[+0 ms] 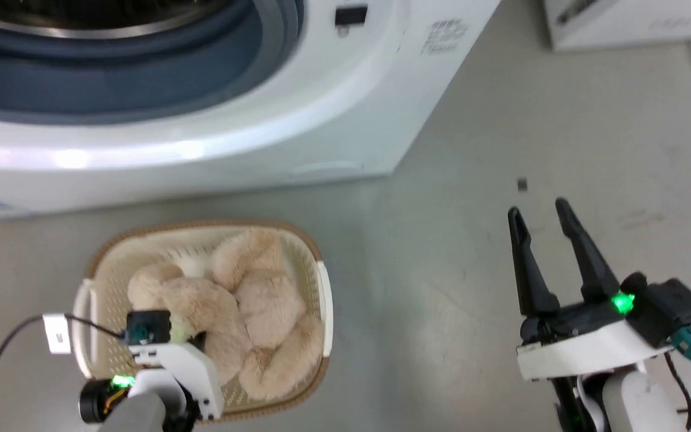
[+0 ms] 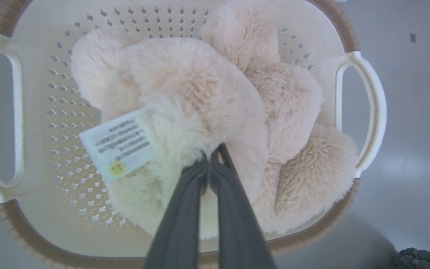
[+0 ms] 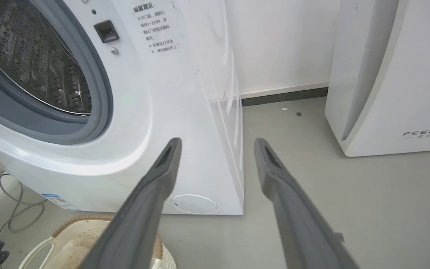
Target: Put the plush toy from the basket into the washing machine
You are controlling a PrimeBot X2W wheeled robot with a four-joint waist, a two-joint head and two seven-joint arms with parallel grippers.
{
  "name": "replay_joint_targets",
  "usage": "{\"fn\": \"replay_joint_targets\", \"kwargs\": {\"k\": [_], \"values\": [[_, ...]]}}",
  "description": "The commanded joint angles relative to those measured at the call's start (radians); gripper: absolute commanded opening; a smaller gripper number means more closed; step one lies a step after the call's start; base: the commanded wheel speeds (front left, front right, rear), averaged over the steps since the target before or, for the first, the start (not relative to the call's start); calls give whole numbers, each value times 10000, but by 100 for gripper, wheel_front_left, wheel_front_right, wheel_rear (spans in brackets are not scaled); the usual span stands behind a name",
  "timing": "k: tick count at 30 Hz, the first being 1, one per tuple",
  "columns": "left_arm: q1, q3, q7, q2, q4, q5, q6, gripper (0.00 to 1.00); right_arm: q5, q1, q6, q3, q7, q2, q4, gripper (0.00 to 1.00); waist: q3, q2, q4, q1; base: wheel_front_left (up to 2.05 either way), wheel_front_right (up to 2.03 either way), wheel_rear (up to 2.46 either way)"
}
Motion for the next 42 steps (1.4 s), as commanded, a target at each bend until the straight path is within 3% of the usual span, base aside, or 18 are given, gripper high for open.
{"fn": "replay_joint_targets", "kwargs": {"k": [1,11,25,31,37,42], "values": [[149,-75,-122,35,-137,-70,-40,0,43,129,-7,-8,-45,16,69,100,-767,0,87,0,0,0,0],[1340,-571,-672,398,-1676,-397,-41,0,27,643,-7,-110,-45,17,315,100,-2177,0,498,0,0,0,0],[3504,1166,-686,482,-7747,1177,618,0,42,1186,-7,-142,-45,19,432,100,-3048,0,697,0,0,0,0],[3655,1852,-687,440,-9865,1632,669,0,81,1254,-7,-155,-45,20,385,100,-3004,0,501,0,0,0,0],[2938,2361,-627,700,-11037,1642,705,0,124,1065,-7,-103,-45,21,235,100,-2468,0,124,0,0,0,0],[1494,2985,-77,1359,-11443,1363,725,0,243,734,-7,15,-46,21,-176,100,-1612,0,-280,0,0,0,0]]}}
